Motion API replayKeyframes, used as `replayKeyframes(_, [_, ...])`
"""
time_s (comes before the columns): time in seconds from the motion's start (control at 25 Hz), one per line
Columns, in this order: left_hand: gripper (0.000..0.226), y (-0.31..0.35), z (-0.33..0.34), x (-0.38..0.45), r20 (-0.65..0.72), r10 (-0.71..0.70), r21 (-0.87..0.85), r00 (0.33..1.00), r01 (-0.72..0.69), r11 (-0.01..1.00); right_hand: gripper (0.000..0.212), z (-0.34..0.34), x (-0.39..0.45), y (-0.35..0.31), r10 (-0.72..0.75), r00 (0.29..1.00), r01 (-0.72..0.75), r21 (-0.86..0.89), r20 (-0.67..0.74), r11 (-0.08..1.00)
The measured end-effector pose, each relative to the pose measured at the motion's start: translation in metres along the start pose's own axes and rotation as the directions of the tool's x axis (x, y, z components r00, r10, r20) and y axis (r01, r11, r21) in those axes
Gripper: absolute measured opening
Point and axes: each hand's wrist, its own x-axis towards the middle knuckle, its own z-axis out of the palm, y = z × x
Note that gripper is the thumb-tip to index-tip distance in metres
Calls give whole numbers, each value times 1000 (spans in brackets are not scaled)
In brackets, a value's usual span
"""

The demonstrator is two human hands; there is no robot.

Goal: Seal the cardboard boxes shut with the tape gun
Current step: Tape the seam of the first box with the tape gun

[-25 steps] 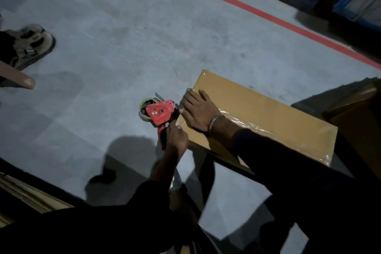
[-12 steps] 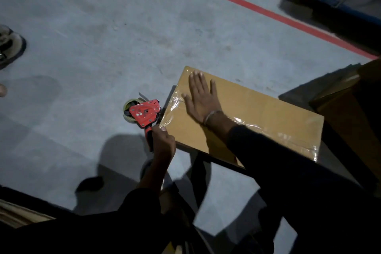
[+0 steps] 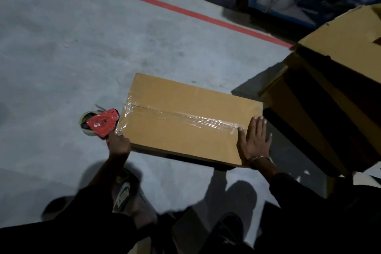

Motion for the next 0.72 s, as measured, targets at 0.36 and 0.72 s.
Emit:
replayKeyframes(0.36, [27,-28,13,35,97,-112,-251,989,133,959,92,-1,-34,13,461,829,-558,437,316,705])
replayKeyframes(0.72, [56,36,22,-89,312,-277,-545,909,409,732,79,-2,-120,-10,469,693,-681,282,548,676])
